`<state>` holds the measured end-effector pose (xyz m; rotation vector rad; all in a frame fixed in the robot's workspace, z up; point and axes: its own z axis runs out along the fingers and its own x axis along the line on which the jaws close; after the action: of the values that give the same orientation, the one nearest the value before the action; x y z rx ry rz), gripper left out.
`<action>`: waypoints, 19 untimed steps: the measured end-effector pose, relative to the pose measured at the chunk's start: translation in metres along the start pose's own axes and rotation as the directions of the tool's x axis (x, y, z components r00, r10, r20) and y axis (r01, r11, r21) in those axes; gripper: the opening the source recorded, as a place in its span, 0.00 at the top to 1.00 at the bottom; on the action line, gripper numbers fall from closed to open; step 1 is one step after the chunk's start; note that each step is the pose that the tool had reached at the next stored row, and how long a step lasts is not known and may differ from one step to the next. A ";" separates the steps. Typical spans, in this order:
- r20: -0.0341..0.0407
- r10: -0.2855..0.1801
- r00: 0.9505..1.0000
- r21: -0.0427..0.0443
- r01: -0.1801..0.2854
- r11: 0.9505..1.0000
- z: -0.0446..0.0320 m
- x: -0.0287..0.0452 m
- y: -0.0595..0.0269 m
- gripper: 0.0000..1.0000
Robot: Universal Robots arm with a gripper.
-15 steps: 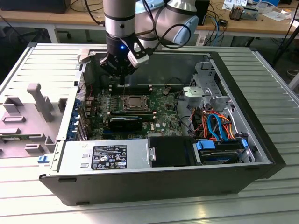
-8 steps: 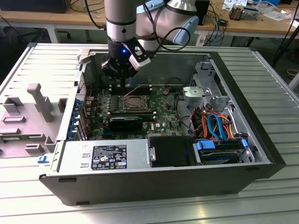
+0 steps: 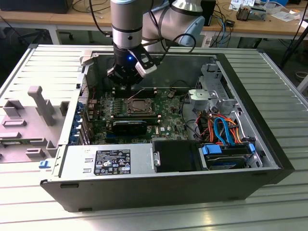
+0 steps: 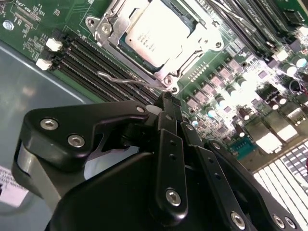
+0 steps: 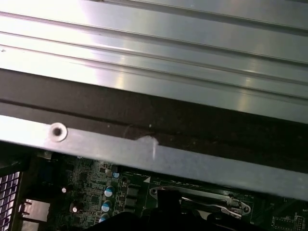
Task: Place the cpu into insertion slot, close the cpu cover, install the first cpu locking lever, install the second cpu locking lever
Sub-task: 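Install the first cpu locking lever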
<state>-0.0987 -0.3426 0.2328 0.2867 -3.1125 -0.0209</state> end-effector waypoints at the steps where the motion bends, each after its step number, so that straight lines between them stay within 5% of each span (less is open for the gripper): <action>1: 0.000 0.000 1.000 0.000 0.000 1.000 0.0020 -0.0009 0.0000 0.89; 19: -0.001 0.000 1.000 0.006 0.000 1.000 0.0191 -0.0146 0.0032 0.89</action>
<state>-0.0852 -0.3365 0.2135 0.2870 -3.1119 -0.0111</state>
